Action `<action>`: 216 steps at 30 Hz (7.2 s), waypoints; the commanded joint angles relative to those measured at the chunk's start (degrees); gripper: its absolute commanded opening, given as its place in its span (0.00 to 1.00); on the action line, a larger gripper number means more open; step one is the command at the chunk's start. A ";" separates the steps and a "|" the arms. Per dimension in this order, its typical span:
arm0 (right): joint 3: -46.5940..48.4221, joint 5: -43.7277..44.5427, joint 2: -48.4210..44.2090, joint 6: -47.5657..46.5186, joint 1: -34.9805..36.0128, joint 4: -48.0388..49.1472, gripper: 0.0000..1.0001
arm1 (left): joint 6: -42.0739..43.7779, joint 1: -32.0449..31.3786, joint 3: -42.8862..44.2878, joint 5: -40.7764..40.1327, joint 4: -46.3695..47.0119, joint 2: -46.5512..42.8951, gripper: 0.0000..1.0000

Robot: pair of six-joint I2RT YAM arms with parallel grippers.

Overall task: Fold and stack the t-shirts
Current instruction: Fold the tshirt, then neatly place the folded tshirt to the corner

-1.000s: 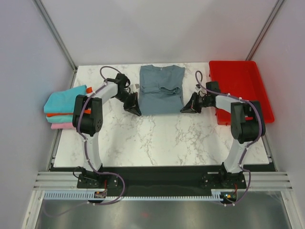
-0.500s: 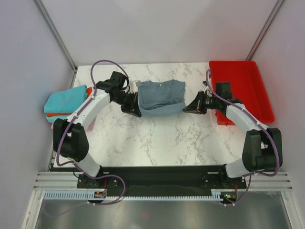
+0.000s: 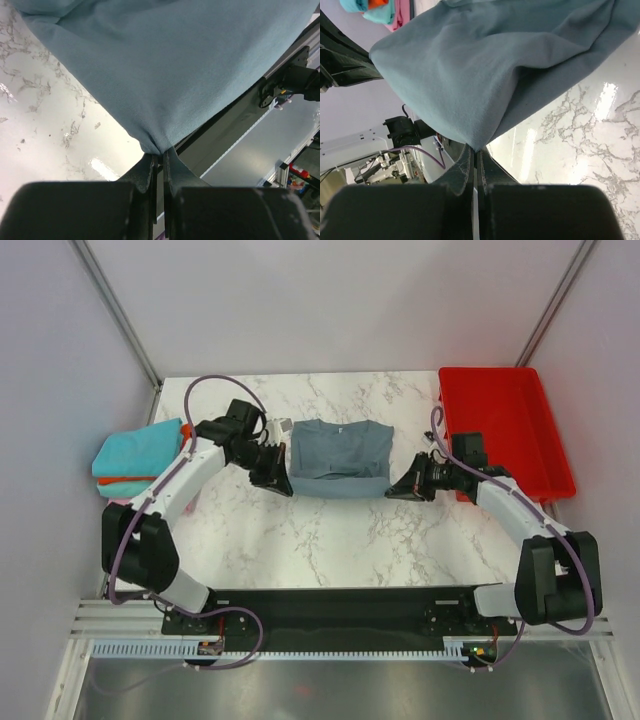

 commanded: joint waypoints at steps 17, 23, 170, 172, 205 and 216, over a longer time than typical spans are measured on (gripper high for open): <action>28.31 4.14 24.88 -1.73 -0.92 9.33 0.00 | 4.72 1.43 35.33 -11.41 -1.32 28.84 0.02; 36.40 5.20 35.96 -3.48 -0.92 9.86 0.00 | 5.87 2.13 45.79 -14.83 0.78 37.82 0.02; 38.78 3.00 37.55 4.25 -3.65 18.20 0.75 | 28.72 21.38 44.90 -31.36 -20.64 5.37 0.02; 38.69 2.91 37.55 4.33 -3.65 18.38 0.75 | 28.98 21.38 49.40 -31.80 -22.85 7.76 0.02; 35.62 2.65 39.13 7.67 -3.30 23.83 0.75 | 49.46 35.69 49.78 -47.98 -13.29 8.21 0.02; 33.07 2.91 38.61 8.29 -2.59 25.41 0.75 | 53.59 42.03 36.34 -46.39 0.60 2.15 0.02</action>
